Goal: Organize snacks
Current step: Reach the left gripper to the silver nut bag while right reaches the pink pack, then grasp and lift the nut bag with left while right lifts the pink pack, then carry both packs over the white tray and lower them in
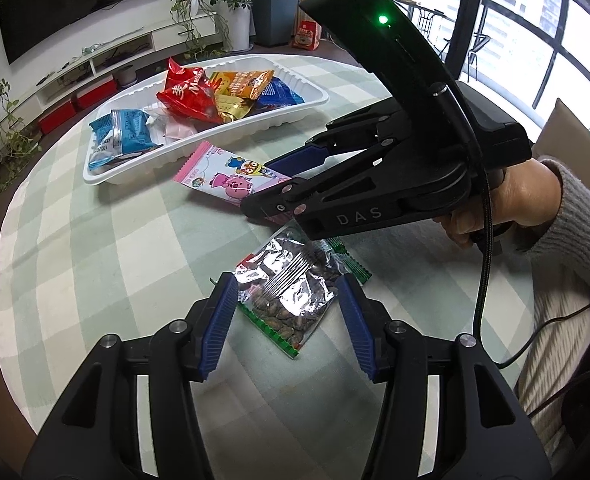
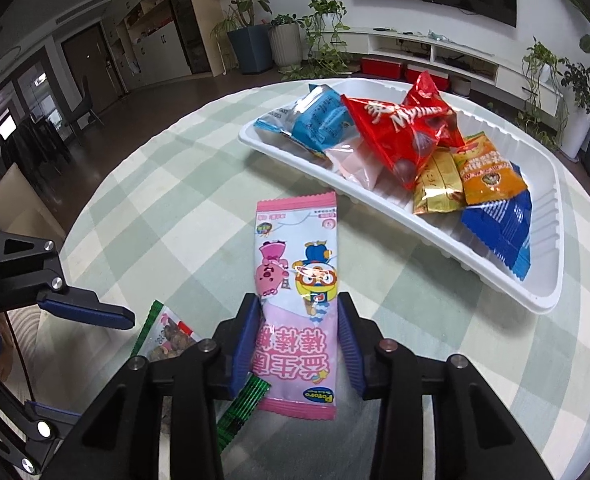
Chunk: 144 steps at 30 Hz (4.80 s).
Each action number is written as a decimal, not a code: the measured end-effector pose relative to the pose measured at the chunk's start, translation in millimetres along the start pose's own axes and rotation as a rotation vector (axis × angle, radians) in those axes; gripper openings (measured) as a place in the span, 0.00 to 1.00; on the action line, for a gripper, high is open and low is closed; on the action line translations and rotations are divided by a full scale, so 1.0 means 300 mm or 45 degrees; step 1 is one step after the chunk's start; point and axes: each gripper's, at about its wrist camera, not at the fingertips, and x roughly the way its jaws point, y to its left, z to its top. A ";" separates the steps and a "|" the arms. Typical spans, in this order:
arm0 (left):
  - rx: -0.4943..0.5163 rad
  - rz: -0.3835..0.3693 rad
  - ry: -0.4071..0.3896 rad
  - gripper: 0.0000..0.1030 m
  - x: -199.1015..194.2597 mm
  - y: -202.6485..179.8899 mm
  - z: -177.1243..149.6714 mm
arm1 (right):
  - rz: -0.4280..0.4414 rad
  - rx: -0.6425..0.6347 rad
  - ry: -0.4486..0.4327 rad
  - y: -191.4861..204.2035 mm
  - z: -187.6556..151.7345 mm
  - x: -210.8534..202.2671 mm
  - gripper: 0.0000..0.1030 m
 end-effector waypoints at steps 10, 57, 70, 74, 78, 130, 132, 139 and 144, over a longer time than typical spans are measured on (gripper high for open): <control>0.206 -0.042 0.054 0.51 0.026 -0.051 0.028 | 0.048 0.076 -0.015 -0.038 -0.013 -0.033 0.40; 0.039 -0.116 0.108 0.31 0.090 0.027 0.063 | 0.103 0.172 -0.034 -0.086 -0.017 -0.061 0.39; -0.024 -0.059 0.103 0.31 0.040 0.024 0.031 | -0.015 0.066 -0.014 -0.030 -0.031 -0.045 0.41; -0.051 -0.052 0.102 0.31 0.040 0.035 0.022 | -0.077 0.010 -0.019 -0.003 -0.040 -0.047 0.36; -0.076 -0.048 0.090 0.31 0.034 0.047 0.021 | -0.067 0.015 -0.034 -0.002 -0.046 -0.060 0.31; -0.228 0.088 -0.097 0.31 -0.014 0.212 0.352 | 0.137 0.405 -0.281 -0.274 0.111 -0.237 0.29; -0.235 0.093 -0.103 0.31 -0.003 0.231 0.377 | 0.135 0.411 -0.288 -0.294 0.129 -0.233 0.29; -0.272 0.110 -0.120 0.31 0.026 0.287 0.448 | 0.124 0.433 -0.299 -0.357 0.185 -0.208 0.29; -0.283 0.130 -0.119 0.31 0.054 0.323 0.483 | 0.115 0.443 -0.297 -0.393 0.212 -0.182 0.30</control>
